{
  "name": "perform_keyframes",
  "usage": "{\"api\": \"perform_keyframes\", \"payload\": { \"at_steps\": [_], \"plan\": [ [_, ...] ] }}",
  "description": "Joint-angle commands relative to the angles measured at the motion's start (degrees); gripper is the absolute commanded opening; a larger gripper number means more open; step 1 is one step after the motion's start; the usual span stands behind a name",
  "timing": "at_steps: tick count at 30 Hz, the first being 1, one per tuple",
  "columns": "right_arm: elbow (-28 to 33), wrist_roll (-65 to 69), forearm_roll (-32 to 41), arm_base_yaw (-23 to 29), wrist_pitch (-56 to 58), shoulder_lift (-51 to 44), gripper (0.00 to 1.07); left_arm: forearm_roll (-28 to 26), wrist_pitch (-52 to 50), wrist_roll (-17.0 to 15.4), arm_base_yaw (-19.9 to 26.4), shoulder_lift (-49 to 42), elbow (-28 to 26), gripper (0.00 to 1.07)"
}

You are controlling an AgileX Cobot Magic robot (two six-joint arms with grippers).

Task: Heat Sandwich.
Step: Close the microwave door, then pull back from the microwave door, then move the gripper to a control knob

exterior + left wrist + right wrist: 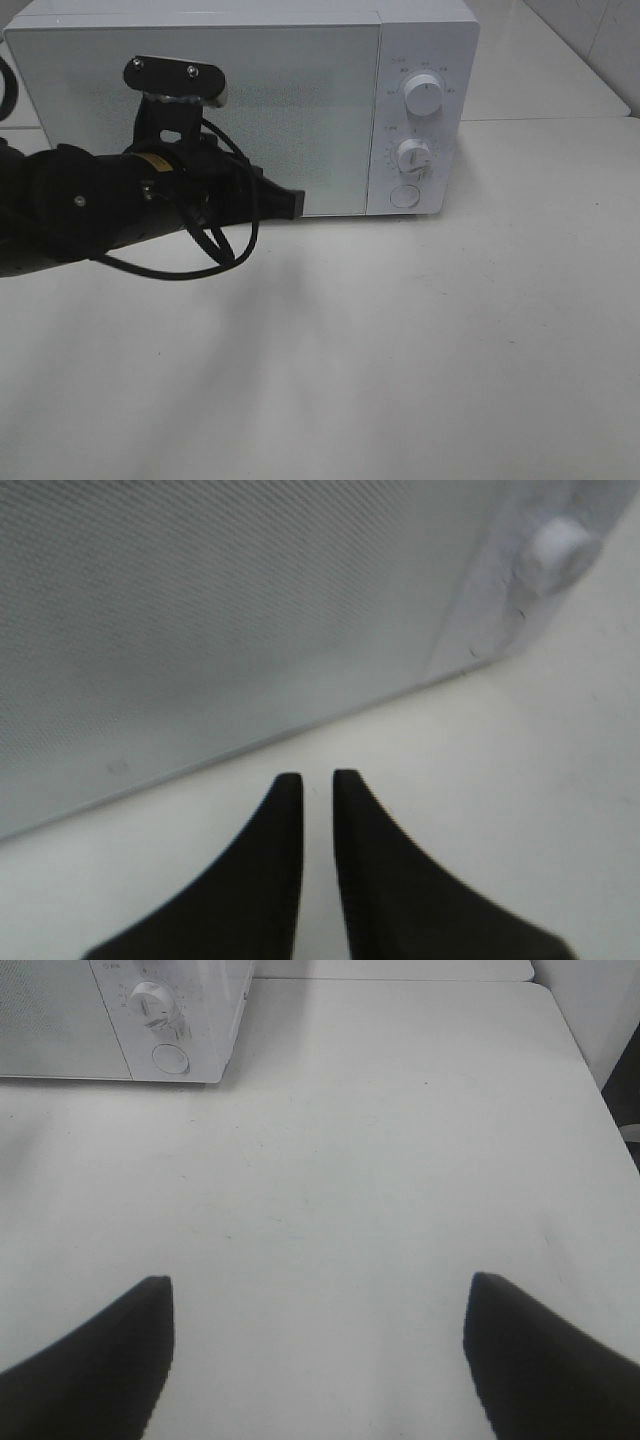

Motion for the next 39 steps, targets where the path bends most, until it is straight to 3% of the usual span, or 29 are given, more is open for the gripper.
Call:
{"api": "perform_keyframes", "payload": {
  "at_steps": [1, 2, 3, 6, 14, 19, 26, 28, 31, 32, 35, 37, 39],
  "plan": [
    [0.06, -0.17, -0.11, -0.29, -0.06, -1.55, 0.76, 0.92, 9.74, 1.15, 0.69, -2.98, 0.29, 0.44],
    [0.06, -0.17, -0.11, -0.29, -0.06, -1.55, 0.76, 0.92, 9.74, 1.15, 0.69, -2.98, 0.29, 0.44],
    [0.06, -0.17, -0.11, -0.29, -0.06, -1.55, 0.76, 0.69, 15.07, 1.03, 1.66, -4.30, 0.29, 0.73],
    [0.06, -0.17, -0.11, -0.29, -0.06, -1.55, 0.76, 3.04, 26.47, 1.09, 4.70, -6.25, 0.29, 1.04],
    [0.06, -0.17, -0.11, -0.29, -0.06, -1.55, 0.76, 5.96, 42.11, 1.03, 10.77, -11.12, 0.29, 1.04],
    [0.06, -0.17, -0.11, -0.29, -0.06, -1.55, 0.76, 10.83, 54.60, 0.69, 15.64, -16.16, 0.29, 1.04],
    [0.06, -0.17, -0.11, -0.29, -0.06, -1.55, 0.76, 13.81, 70.13, -2.06, 26.76, -22.92, 0.29, 1.04],
    [0.06, -0.17, -0.11, -0.29, -0.06, -1.55, 0.76, 14.38, 71.73, -2.46, 28.02, -23.61, 0.29, 1.04],
    [0.06, -0.17, -0.11, -0.29, -0.06, -1.55, 0.76, 17.70, 76.66, -6.02, 33.63, -26.93, 0.29, 1.04],
    [0.06, -0.17, -0.11, -0.29, -0.06, -1.55, 0.76, 17.70, 76.66, -6.02, 33.63, -26.93, 0.29, 1.04],
    [0.06, -0.17, -0.11, -0.29, -0.06, -1.55, 0.76, 20.80, 79.64, -10.89, 37.82, -31.17, 0.29, 1.04],
    [0.06, -0.17, -0.11, -0.29, -0.06, -1.55, 0.76, 21.72, 80.56, -11.92, 38.67, -32.37, 0.29, 1.04],
    [0.06, -0.17, -0.11, -0.29, -0.06, -1.55, 0.76, 25.38, 84.11, -15.76, 40.51, -36.04, 0.29, 1.04]
  ]
}}
